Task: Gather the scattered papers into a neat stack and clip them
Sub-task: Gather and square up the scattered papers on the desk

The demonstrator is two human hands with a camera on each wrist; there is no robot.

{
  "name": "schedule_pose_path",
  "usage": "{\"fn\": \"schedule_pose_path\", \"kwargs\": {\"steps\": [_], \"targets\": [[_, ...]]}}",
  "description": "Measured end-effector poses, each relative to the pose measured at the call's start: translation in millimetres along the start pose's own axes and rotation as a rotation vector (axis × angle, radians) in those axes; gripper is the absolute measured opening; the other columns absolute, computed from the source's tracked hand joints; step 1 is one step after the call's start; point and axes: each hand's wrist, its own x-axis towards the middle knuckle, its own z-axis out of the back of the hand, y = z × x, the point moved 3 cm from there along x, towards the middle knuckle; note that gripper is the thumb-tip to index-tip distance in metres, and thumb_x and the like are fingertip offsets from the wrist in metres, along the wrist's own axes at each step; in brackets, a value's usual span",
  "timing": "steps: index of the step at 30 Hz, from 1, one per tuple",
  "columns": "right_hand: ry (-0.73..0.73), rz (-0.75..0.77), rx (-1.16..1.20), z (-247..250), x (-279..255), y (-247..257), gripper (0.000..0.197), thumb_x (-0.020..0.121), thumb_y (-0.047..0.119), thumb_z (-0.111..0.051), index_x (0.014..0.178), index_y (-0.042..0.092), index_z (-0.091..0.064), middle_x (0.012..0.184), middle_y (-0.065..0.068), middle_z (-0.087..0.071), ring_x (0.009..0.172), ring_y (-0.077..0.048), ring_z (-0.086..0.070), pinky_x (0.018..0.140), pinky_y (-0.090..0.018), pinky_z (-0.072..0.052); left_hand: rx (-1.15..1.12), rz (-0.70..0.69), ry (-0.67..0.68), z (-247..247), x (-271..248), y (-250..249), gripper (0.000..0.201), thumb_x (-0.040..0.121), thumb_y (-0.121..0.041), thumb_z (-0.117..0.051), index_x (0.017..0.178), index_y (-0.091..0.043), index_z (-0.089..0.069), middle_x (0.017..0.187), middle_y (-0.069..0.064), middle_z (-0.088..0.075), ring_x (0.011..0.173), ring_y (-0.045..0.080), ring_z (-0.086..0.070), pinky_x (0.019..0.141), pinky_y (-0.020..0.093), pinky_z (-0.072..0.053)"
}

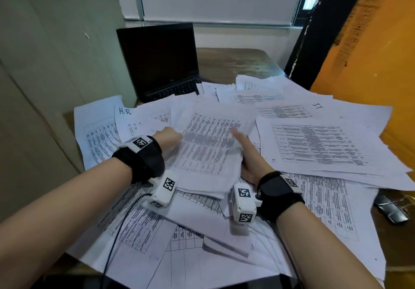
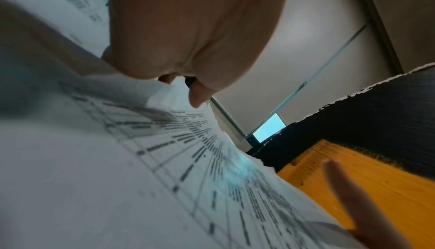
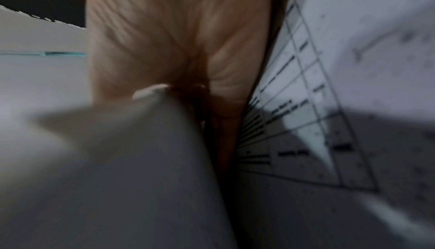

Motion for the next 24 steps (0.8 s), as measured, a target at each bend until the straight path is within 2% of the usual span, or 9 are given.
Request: {"fn": "schedule_pose_path", "kwargs": {"steps": [2,4,8,10,12,14,16,20,24], "targets": [[-0.031,-0.048,-0.147,1,2,-4,0.046,0.087,0.016,-0.066,0.129,0.002,-0.053,0.130,-0.020,-0.061,0.115,-0.033,-0.061,0.104,-0.046,-0.046,-0.064,-0.023,0.048,-6,-3,-6,0.047,0.097,-0.029,-0.048,0.125,0.008,-0.054,0.129,0.026,-0.056,0.121,0.040,-0.053,0.103,0.044,-0.044],[-0.061,-0.045,-0.141,4,4,-5,0.039,0.090,-0.003,-0.056,0.128,-0.008,-0.048,0.125,-0.026,-0.060,0.105,-0.036,-0.064,0.090,-0.047,-0.055,-0.038,-0.024,0.068,1,-7,-7,0.053,0.096,-0.035,-0.048,0.129,0.006,-0.051,0.132,0.025,-0.054,0.121,0.038,-0.053,0.104,0.044,-0.043],[-0.111,-0.030,0.007,10,7,-4,0.038,0.096,-0.007,-0.045,0.134,-0.001,-0.042,0.115,-0.025,-0.063,0.092,-0.035,-0.068,0.064,-0.042,-0.061,0.203,0.095,-0.088,45,-10,17,0.062,0.096,-0.028,-0.045,0.147,-0.002,-0.023,0.151,0.023,-0.027,0.134,0.037,-0.036,0.108,0.041,-0.035],[-0.126,-0.044,0.074,10,8,-5,0.041,0.097,-0.005,-0.044,0.138,-0.002,-0.039,0.121,-0.028,-0.062,0.100,-0.038,-0.068,0.068,-0.045,-0.061,0.347,0.132,-0.126,61,-16,32,0.060,0.096,-0.023,-0.043,0.146,0.002,-0.021,0.150,0.024,-0.029,0.135,0.037,-0.035,0.109,0.039,-0.034],[-0.120,-0.054,0.090,10,9,-6,0.041,0.097,-0.004,-0.043,0.138,-0.004,-0.038,0.122,-0.028,-0.062,0.105,-0.039,-0.067,0.076,-0.049,-0.060,0.458,0.132,-0.075,62,-23,41,0.052,0.096,-0.018,-0.045,0.140,0.007,-0.032,0.143,0.022,-0.041,0.128,0.034,-0.045,0.094,0.031,-0.039],[-0.108,-0.064,0.096,10,9,-7,0.041,0.097,-0.004,-0.043,0.138,-0.005,-0.039,0.122,-0.027,-0.063,0.106,-0.039,-0.066,0.082,-0.052,-0.058,0.532,0.134,-0.023,61,-28,46,0.051,0.093,-0.016,-0.054,0.135,0.008,-0.038,0.134,0.021,-0.050,0.120,0.032,-0.052,0.083,0.030,-0.041],[-0.102,-0.068,0.089,10,8,-6,0.042,0.097,-0.003,-0.044,0.138,-0.003,-0.040,0.123,-0.026,-0.063,0.107,-0.039,-0.066,0.080,-0.052,-0.058,0.559,0.107,-0.039,65,-32,45,0.048,0.087,-0.013,-0.064,0.127,0.007,-0.046,0.127,0.020,-0.055,0.116,0.033,-0.055,0.084,0.033,-0.044],[-0.105,-0.069,0.055,11,8,-7,0.043,0.097,0.000,-0.046,0.140,0.003,-0.041,0.123,-0.023,-0.063,0.106,-0.039,-0.066,0.080,-0.055,-0.057,0.463,-0.140,-0.364,97,-50,10,0.004,0.085,-0.002,-0.058,0.087,0.001,-0.058,0.100,0.027,-0.063,0.097,0.040,-0.061,0.079,0.041,-0.047],[-0.120,-0.082,0.040,12,8,-8,0.042,0.097,0.002,-0.046,0.139,0.002,-0.041,0.123,-0.023,-0.064,0.103,-0.039,-0.068,0.073,-0.050,-0.059,0.219,-0.461,-0.853,147,-91,-45,0.013,0.084,-0.001,-0.051,0.084,-0.001,-0.064,0.089,0.030,-0.063,0.089,0.044,-0.061,0.075,0.045,-0.046]]}}
